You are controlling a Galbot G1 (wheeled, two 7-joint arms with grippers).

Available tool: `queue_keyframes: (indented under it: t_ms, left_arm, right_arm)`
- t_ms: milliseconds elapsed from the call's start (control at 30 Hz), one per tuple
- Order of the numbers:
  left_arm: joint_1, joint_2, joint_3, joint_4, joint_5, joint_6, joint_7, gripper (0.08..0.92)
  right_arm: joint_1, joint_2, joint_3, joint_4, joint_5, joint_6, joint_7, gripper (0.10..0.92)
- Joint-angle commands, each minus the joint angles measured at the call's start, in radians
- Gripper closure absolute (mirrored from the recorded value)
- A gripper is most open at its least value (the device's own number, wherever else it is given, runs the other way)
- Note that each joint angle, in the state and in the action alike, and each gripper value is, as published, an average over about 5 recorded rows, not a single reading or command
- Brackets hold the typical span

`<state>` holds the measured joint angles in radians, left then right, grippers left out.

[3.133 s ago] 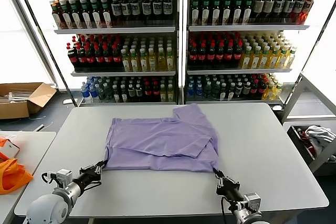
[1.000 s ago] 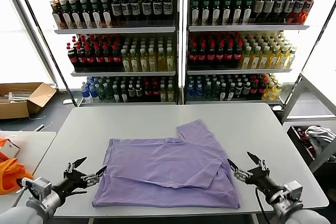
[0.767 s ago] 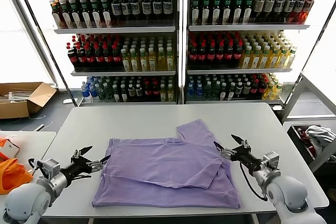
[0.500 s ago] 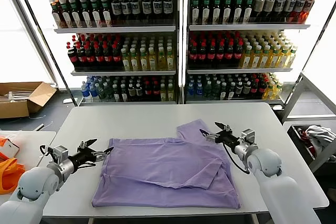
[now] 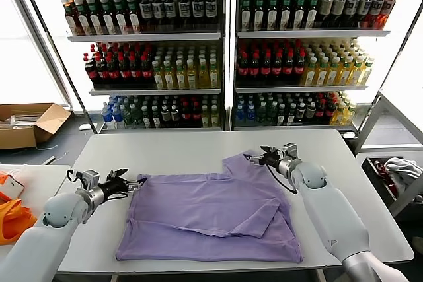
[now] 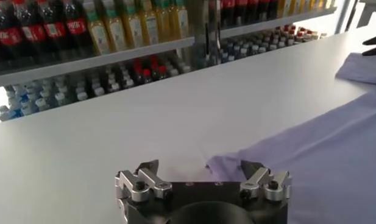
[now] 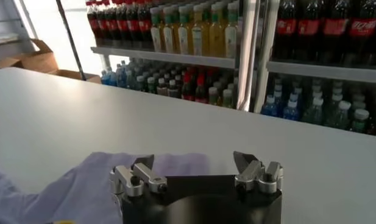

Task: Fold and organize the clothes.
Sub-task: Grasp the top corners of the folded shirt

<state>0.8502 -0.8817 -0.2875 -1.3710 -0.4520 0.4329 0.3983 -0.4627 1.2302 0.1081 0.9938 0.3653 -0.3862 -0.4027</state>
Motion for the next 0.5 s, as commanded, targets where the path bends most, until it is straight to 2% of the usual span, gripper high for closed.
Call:
queue_keyframes:
  t_ms: [33,233,500]
  left_arm:
    - [-0.012,0.003,0.037,0.041,0.012,0.007,0.001,0.242]
    - [0.057,0.007,0.02,-0.039,0.012,0.009,0.008,0.414]
    - [0.077,0.005,0.01,-0.075,0.008,0.005,0.019,0.648]
  right_arm:
    - [0.057,0.038,-0.037,-0.091,-0.017,-0.029,0.02,0.318]
    - [0.022,0.036,-0.031,-0.063,-0.013,-0.037,0.032,0.483]
    - [-0.015,0.033,-0.011,0.026,0.045,-0.042,0.073,0.708]
